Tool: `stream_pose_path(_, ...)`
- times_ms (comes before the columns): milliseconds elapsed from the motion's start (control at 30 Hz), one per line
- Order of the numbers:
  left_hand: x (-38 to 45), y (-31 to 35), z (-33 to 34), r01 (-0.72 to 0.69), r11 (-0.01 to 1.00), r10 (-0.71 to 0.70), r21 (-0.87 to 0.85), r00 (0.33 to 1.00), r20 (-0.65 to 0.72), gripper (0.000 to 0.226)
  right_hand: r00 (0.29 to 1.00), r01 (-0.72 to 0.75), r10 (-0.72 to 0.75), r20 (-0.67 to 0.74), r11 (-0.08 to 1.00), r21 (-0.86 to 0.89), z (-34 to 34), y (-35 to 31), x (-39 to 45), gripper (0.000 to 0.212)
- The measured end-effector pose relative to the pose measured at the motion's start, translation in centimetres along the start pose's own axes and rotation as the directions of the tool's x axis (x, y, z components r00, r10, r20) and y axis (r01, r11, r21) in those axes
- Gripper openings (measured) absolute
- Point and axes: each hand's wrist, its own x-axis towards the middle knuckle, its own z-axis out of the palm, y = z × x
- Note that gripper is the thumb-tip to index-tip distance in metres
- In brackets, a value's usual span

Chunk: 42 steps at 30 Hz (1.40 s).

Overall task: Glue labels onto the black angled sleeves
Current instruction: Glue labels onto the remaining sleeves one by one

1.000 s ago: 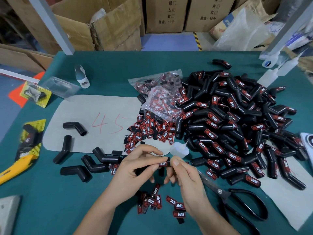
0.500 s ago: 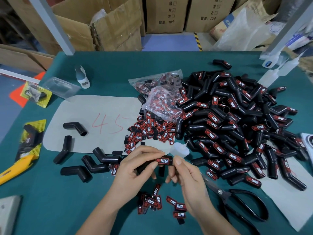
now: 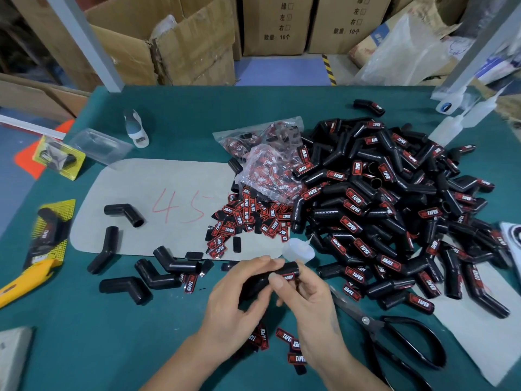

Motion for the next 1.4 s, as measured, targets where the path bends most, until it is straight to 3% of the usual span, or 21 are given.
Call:
stream_pose_path(400,0.2,-0.4,-0.6,0.09,0.975,-0.096,-0.203,0.995,-0.017,0.052,0.999,0.032,-0.037,-0.028,0.989,-0.146,-0.9,0.2,0.4,0.049)
stream_pose_path(733,0.4,-0.3,-0.6,0.088,0.963,-0.09,-0.253,0.996,0.003,0.045,0.997,0.059,-0.067,-0.04,0.98,-0.189,-0.8,-0.6,0.3,0.051)
stream_pose_path(933,1.0,-0.4,-0.9,0.011,0.991,-0.009,-0.134,1.0,0.016,0.028,0.999,-0.036,0.032,-0.037,0.993,-0.116,-1.2,-0.1,0.3,0.058)
stream_pose_path(1067,1.2,-0.5,-1.0,0.024,0.992,-0.023,-0.121,1.0,0.006,0.023,0.998,0.053,-0.046,0.041,0.981,-0.184,-0.8,-0.8,0.3,0.04)
stream_pose_path(1233,1.2,-0.5,-1.1,0.031,0.992,-0.03,-0.122,1.0,0.007,0.023,0.998,0.056,-0.049,0.045,0.98,-0.189,-0.7,-1.0,0.3,0.029)
stream_pose_path(1400,1.2,-0.3,-1.1,0.032,0.99,-0.031,-0.138,0.999,0.007,0.022,0.998,0.06,-0.053,0.041,0.975,-0.213,-0.6,-1.1,0.3,0.037)
